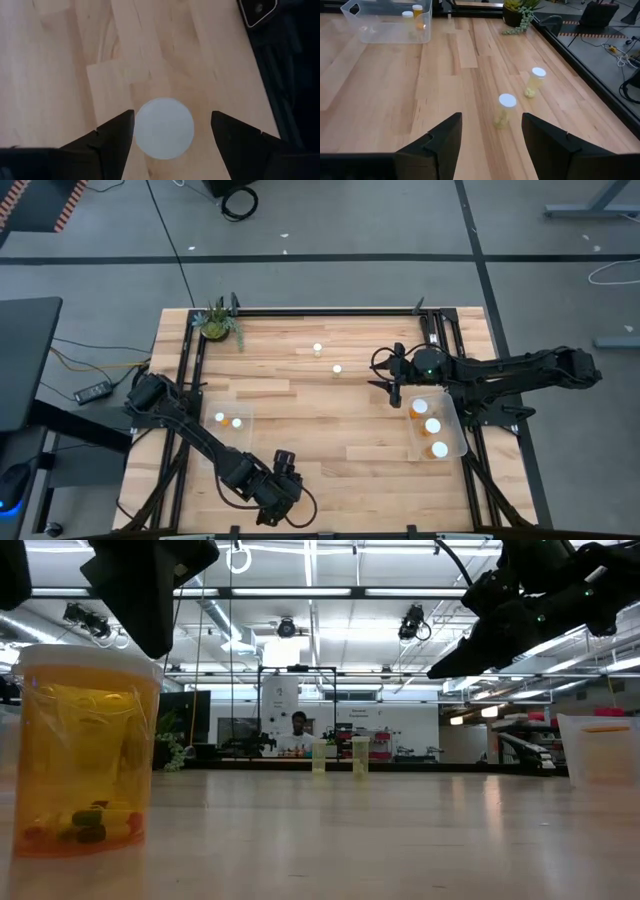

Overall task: Pick and place medicine bottles into bin by pill shape (circle, oval)
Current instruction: Put the big yellow pill bottle into the right transparent bin

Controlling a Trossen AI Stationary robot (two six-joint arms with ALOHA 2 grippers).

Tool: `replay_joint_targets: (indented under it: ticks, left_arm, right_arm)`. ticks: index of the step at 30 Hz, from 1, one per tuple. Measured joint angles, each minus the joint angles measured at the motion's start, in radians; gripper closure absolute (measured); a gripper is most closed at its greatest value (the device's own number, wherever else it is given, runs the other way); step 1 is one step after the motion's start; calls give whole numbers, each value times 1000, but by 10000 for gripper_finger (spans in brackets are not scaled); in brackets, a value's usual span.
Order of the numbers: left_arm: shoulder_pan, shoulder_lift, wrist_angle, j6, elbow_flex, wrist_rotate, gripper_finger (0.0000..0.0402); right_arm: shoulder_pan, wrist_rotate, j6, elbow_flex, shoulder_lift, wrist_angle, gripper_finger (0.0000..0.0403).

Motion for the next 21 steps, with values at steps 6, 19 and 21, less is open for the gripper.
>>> replay_joint_targets:
  ticks: [6, 19, 21]
  left_arm:
    - [3, 0, 3, -41, 0, 2, 87]
    - [26, 0, -32, 23, -1, 32, 18]
    - [27, 0, -31, 28, -1, 37, 22]
  right_arm:
    - [0, 0, 3, 0, 0, 0, 189]
    - [0, 0, 3, 0, 0, 0, 189]
    - [0, 0, 3, 0, 0, 0, 189]
